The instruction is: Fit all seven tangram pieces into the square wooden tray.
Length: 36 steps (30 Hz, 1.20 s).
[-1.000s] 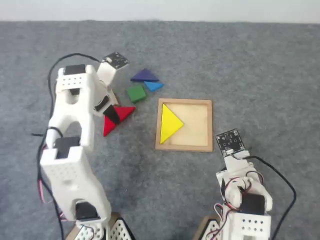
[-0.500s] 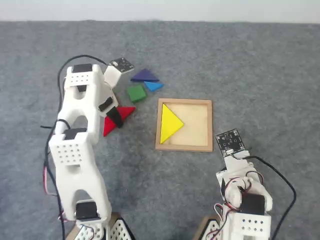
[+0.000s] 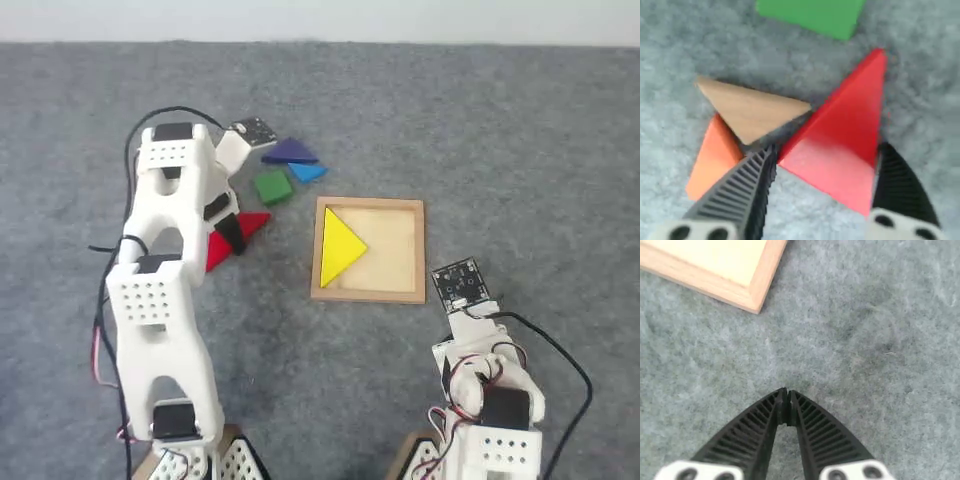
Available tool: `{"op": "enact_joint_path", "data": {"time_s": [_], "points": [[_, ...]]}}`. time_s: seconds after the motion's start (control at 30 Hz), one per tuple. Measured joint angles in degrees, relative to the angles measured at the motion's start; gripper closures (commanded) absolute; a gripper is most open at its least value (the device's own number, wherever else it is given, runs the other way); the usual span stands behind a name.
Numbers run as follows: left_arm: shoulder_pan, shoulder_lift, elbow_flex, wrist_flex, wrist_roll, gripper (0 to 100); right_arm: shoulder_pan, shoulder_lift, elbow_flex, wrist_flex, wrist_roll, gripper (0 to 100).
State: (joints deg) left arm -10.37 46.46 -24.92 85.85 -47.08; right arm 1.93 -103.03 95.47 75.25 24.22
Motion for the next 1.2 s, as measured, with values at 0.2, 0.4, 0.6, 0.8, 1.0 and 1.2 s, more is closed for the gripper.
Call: {"op": "enact_joint_path", "data": {"time_s": [0.2, 0.4, 0.6, 0.8, 1.0, 1.2], "points": [[0.88, -1.23, 0.0, 3.34, 0.0, 82, 0.0, 0.0, 0.0, 0.0, 0.0, 99.1], [2.46, -2.55, 1.14, 4.4, 0.53, 82, 0.0, 0.0, 0.0, 0.0, 0.0, 99.1], [7.21, -9.23, 10.02, 5.98, 3.16, 82, 0.0, 0.0, 0.0, 0.0, 0.0, 99.1], [15.74, -23.12, 27.43, 5.45, 7.91, 82, 0.0, 0.0, 0.0, 0.0, 0.0, 99.1], [22.33, -34.64, 42.02, 1.32, 12.57, 88, 0.0, 0.0, 0.0, 0.0, 0.0, 99.1], [27.6, -39.91, 50.02, 0.09, 16.97, 89, 0.0, 0.0, 0.0, 0.0, 0.0, 99.1]]}}
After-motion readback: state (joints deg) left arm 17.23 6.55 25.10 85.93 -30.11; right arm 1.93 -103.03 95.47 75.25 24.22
